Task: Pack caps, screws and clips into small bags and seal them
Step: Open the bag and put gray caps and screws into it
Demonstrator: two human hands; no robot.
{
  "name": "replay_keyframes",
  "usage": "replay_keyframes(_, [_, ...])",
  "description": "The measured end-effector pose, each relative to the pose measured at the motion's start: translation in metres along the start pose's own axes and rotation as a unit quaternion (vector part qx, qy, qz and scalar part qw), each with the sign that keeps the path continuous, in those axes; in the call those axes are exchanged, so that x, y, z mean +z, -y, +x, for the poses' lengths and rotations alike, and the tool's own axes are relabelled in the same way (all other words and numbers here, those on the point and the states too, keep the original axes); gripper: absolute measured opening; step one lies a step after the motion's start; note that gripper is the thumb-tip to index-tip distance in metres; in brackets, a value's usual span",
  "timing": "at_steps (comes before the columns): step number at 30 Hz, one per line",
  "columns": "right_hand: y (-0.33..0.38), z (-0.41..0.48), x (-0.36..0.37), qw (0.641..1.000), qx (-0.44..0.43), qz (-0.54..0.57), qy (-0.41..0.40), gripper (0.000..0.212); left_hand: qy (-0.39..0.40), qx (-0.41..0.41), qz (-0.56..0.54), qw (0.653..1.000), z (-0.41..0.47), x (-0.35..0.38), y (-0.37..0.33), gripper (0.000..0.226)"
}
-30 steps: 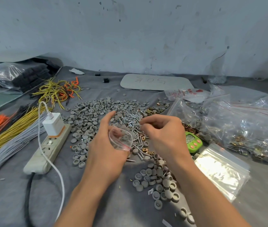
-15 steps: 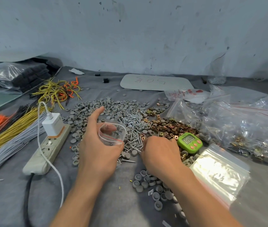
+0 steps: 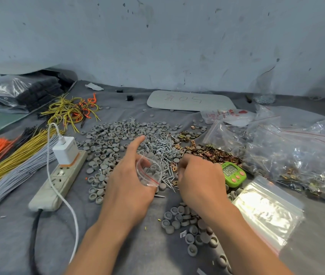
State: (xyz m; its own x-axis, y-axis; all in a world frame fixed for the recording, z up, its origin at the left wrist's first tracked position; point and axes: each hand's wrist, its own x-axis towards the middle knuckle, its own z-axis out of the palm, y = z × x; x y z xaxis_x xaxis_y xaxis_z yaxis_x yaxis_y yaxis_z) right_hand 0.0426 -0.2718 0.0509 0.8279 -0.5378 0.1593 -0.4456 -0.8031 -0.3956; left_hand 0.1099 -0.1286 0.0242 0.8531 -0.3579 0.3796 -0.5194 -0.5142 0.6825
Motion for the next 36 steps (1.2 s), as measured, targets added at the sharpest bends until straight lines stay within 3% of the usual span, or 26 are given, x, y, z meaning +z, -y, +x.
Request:
replay_keyframes(2, [0.000, 0.001, -0.001, 0.986, -0.013, 0.162, -0.032, 0.016, 0.011, -0.003, -0.001, 1.000, 0.000, 0.000, -0.002, 0.108])
replay_keyframes(4, [0.002, 0.001, -0.002, 0.967, -0.050, 0.247, -0.043, 0.020, 0.021, -0.005, -0.002, 1.000, 0.000, -0.001, -0.004, 0.106])
replay_keyframes(7, [0.008, -0.003, 0.001, 0.958, -0.107, 0.266, -0.018, 0.023, 0.035, -0.010, -0.017, 0.999, -0.001, -0.001, -0.007, 0.107])
replay_keyframes(11, [0.014, -0.005, 0.008, 0.952, -0.172, 0.251, -0.026, 0.010, 0.046, 0.005, -0.043, 0.998, 0.000, 0.000, -0.003, 0.107])
replay_keyframes(15, [0.009, 0.001, 0.004, 0.929, -0.088, 0.356, -0.047, 0.016, 0.022, 0.001, -0.065, 0.998, 0.001, -0.001, 0.002, 0.109])
replay_keyframes(17, [0.000, 0.005, -0.001, 0.950, -0.018, 0.308, -0.058, 0.018, -0.006, -0.008, -0.087, 0.996, 0.002, -0.002, 0.003, 0.106])
replay_keyframes(20, [-0.007, 0.007, 0.000, 0.995, 0.014, 0.097, 0.036, 0.012, -0.062, -0.023, -0.112, 0.991, 0.004, -0.004, 0.007, 0.100])
replay_keyframes(24, [0.003, 0.000, 0.016, 0.992, -0.017, -0.092, 0.086, 0.024, -0.085, -0.026, -0.115, 0.989, 0.004, -0.006, 0.010, 0.099])
replay_keyframes(30, [0.001, -0.001, 0.023, 0.993, 0.008, -0.108, 0.047, 0.021, -0.072, -0.024, -0.113, 0.991, 0.003, -0.004, 0.007, 0.092])
replay_keyframes(36, [0.000, 0.000, 0.023, 0.994, -0.013, -0.106, 0.031, 0.011, -0.043, -0.025, -0.105, 0.993, 0.002, -0.001, 0.007, 0.104])
